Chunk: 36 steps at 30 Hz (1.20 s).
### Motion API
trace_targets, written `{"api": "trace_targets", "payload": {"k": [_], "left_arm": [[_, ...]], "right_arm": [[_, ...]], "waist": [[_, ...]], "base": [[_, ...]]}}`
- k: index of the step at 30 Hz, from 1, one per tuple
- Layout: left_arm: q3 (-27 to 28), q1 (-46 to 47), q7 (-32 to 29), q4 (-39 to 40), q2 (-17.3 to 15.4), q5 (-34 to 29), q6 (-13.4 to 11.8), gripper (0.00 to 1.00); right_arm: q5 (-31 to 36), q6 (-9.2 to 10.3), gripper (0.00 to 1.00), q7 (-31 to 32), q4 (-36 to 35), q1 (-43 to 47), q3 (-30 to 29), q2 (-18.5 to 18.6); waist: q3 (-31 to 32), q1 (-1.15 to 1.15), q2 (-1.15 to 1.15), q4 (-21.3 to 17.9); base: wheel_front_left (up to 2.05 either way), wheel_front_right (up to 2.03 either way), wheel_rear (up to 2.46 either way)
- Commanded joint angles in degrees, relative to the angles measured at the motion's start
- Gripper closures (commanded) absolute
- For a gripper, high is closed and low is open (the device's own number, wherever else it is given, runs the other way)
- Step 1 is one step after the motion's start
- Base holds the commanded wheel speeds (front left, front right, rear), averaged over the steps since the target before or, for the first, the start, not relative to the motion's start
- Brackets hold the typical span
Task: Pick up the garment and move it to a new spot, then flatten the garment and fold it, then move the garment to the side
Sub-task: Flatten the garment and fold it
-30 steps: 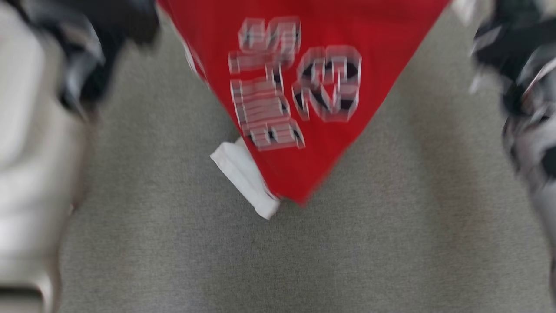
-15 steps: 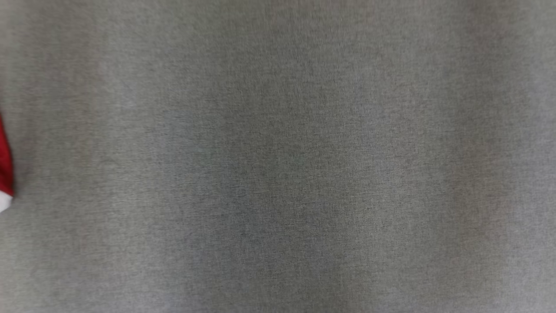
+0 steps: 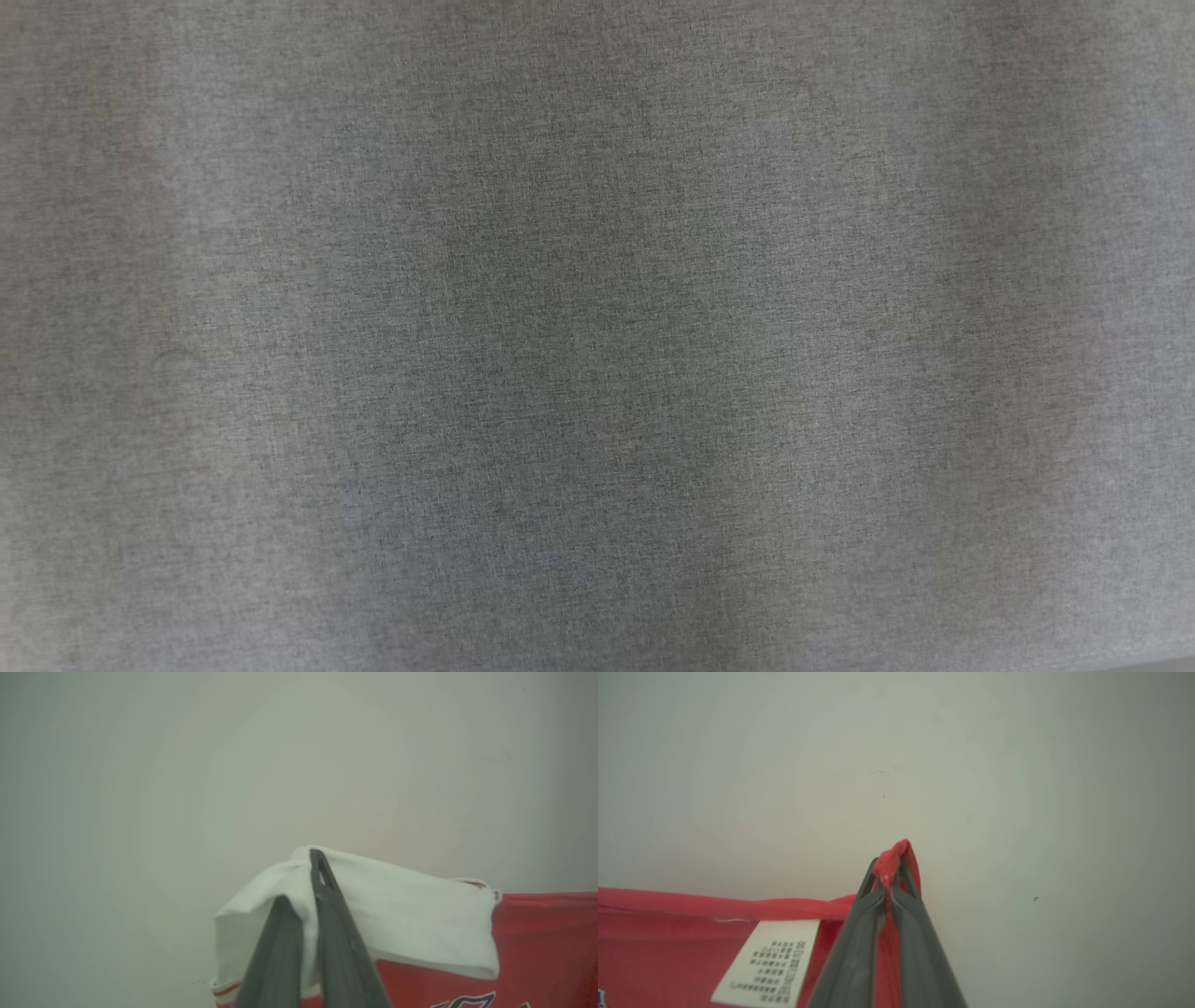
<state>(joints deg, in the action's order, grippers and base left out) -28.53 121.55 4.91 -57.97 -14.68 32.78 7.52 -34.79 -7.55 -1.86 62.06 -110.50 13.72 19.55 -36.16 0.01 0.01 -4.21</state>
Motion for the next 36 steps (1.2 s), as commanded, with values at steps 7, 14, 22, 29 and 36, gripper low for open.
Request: {"api": "trace_targets", "payload": {"k": [7, 14, 22, 29, 36], "left_arm": [[-2.4, 1.5, 1.2, -2.1, -0.9, 2.2, -0.1, 1.00], [-5.4, 3.2, 2.8, -3.7, -1.7, 4.0, -0.1, 1.00], [-7.8, 4.3, 6.3, -6.0, -1.3, 4.4, -0.1, 1.00], [-11.1, -1.2, 8.6, -3.8, -2.7, 5.6, -0.1, 1.00], [-10.2, -16.3, 10.3, 5.5, -7.6, 8.6, -0.1, 1.00]], "right_arm": [[-1.2, 0.13, 1.00, -0.6, 2.0, -1.4, 1.7, 0.0], [-1.8, 0.13, 1.00, -1.1, 3.3, -2.5, 3.8, 0.1], [-1.0, 0.13, 1.00, -2.8, 4.4, -4.8, 5.6, -0.4], [-2.0, 0.13, 1.00, -4.7, 3.5, -0.7, 8.3, -1.2], [-8.7, 0.13, 1.00, -7.4, -5.0, 13.0, 11.4, 0.6]], "waist": [[-0.6, -0.01, -0.01, -0.3], [-1.5, -0.01, -0.01, 0.3], [-2.1, -0.01, -0.01, 1.7], [-1.2, -0.01, -0.01, 1.9], [3.3, -0.01, -0.01, 2.2]], "base": [[0.00, 0.00, 0.00], [0.00, 0.00, 0.00], [0.00, 0.00, 0.00], [0.00, 0.00, 0.00], [0.00, 0.00, 0.00]]}}
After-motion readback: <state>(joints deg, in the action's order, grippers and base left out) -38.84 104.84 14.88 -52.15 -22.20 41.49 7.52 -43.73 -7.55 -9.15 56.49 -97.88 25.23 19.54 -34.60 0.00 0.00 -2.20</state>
